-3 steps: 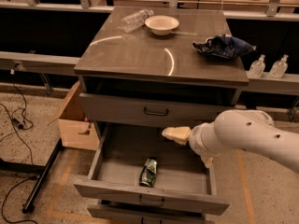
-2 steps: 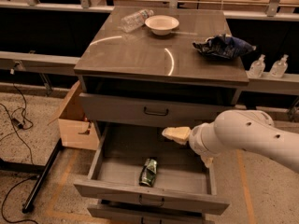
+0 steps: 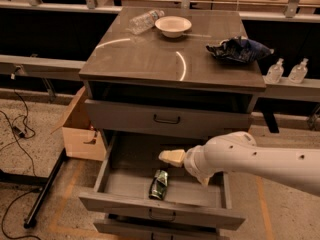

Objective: Pick green can from middle drawer and place on counter

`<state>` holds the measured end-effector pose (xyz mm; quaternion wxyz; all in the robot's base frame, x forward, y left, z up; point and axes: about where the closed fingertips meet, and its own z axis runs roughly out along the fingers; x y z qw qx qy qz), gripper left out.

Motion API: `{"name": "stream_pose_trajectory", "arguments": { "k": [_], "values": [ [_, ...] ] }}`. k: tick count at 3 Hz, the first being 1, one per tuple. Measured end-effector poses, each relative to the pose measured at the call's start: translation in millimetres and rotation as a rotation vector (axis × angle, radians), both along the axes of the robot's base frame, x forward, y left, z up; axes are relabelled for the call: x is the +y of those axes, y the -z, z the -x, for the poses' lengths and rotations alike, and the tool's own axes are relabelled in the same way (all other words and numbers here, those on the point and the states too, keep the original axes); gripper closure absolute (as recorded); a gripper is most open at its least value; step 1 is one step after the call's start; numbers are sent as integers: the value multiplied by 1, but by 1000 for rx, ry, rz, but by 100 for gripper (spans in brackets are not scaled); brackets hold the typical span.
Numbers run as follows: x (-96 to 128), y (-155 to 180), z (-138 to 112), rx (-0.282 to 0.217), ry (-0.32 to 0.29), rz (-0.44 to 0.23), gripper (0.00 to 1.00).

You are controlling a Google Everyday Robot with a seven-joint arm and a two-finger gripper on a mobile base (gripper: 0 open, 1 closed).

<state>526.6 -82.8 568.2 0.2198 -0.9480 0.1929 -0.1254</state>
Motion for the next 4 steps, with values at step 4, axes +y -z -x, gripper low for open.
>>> {"name": "stream_pose_trajectory", "arguments": {
  "k": [4],
  "values": [
    [69, 132, -38, 1, -164, 18, 0]
  ]
}}
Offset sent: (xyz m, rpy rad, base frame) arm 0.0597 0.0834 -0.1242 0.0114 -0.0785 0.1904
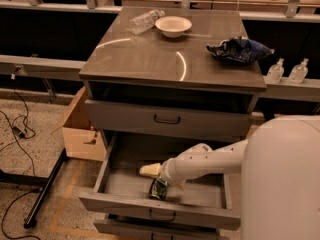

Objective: Pick green can from middle drawer and place on counter

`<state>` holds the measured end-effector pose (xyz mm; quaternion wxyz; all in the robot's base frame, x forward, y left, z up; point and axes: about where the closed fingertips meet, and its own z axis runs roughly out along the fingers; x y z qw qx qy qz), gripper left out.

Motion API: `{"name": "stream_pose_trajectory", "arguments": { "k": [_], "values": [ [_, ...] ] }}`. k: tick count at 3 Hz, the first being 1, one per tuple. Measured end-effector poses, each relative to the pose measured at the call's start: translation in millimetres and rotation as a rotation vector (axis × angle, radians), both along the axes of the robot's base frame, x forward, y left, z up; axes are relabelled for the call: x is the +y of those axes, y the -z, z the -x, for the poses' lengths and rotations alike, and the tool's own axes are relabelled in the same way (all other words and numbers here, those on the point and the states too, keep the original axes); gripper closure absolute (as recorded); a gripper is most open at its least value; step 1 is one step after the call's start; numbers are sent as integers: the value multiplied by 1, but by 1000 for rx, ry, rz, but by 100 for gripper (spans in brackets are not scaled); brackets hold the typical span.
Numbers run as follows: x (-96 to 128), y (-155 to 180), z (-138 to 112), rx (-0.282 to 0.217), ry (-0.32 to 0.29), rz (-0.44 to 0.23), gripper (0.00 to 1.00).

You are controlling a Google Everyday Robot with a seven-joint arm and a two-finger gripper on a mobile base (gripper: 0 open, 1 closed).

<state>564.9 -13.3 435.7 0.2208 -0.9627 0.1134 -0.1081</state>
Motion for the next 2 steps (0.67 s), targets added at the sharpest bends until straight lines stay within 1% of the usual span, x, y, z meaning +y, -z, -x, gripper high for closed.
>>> {"name": "stream_pose_trajectory", "arguments": {
  "k": [1, 2],
  "values": [
    [7, 29, 18, 65, -17, 15, 0],
    [10, 34, 20, 67, -14, 13, 0]
  ]
}}
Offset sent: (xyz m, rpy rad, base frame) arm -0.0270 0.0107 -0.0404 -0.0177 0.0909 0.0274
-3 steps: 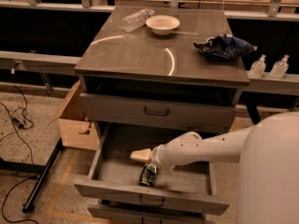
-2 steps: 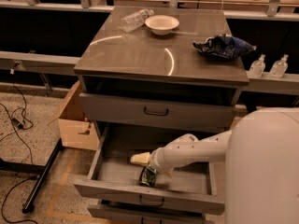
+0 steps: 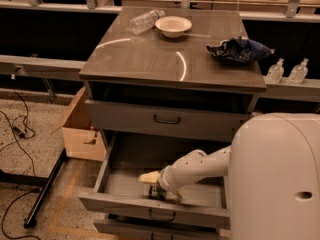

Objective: Pick green can from middle drawer and place on counter

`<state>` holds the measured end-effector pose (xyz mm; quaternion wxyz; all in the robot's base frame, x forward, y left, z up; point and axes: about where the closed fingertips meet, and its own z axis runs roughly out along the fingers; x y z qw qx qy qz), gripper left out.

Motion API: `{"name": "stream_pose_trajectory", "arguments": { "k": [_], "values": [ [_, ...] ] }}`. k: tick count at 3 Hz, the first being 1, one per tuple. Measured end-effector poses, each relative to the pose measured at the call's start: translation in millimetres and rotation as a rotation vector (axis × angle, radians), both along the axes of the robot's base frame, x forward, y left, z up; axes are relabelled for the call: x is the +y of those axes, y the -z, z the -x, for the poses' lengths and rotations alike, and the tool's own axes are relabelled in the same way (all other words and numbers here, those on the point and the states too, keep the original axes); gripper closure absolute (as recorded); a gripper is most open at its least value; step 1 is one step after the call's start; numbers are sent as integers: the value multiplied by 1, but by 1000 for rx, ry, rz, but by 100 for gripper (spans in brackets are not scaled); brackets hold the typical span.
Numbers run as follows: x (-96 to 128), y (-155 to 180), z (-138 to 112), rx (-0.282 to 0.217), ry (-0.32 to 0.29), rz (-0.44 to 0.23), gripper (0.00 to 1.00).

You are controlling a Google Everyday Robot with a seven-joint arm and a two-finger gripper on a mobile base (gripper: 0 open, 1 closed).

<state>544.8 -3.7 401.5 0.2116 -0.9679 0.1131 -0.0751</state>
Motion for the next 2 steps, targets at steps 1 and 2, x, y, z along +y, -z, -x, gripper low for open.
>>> {"name": "stream_pose_trajectory", "arguments": {
  "k": [1, 2],
  "values": [
    [2, 4, -3, -7, 12, -1, 0],
    [0, 13, -7, -11, 18, 14, 0]
  ]
}}
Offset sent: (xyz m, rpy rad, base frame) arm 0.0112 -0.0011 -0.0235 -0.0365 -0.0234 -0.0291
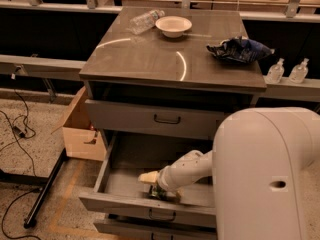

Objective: Pick green can from middle drawer and place on counter

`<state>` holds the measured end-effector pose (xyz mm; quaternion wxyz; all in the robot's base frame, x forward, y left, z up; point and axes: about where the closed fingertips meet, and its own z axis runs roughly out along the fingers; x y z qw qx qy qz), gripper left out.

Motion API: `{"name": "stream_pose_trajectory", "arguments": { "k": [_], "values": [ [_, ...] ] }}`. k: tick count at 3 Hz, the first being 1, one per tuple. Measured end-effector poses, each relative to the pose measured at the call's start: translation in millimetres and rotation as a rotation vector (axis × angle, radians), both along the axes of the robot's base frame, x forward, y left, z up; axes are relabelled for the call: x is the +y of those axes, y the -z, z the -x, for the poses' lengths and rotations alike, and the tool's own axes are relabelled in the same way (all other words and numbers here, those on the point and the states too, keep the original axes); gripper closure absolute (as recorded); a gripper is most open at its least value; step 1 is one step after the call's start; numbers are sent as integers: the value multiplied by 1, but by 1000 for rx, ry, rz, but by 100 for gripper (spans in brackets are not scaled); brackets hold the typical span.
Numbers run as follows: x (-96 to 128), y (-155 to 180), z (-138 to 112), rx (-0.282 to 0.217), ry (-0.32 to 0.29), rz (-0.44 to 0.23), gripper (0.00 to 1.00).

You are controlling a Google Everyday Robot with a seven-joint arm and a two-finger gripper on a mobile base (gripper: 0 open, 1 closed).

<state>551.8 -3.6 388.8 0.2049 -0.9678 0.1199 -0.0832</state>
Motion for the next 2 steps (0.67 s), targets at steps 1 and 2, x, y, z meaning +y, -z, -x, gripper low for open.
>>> {"name": "stream_pose_trajectory", "arguments": {
  "k": [1, 2],
  "values": [
    [-1, 10, -3, 3, -1, 16, 0],
    [2, 15, -7, 1, -3, 20, 18]
  ]
}}
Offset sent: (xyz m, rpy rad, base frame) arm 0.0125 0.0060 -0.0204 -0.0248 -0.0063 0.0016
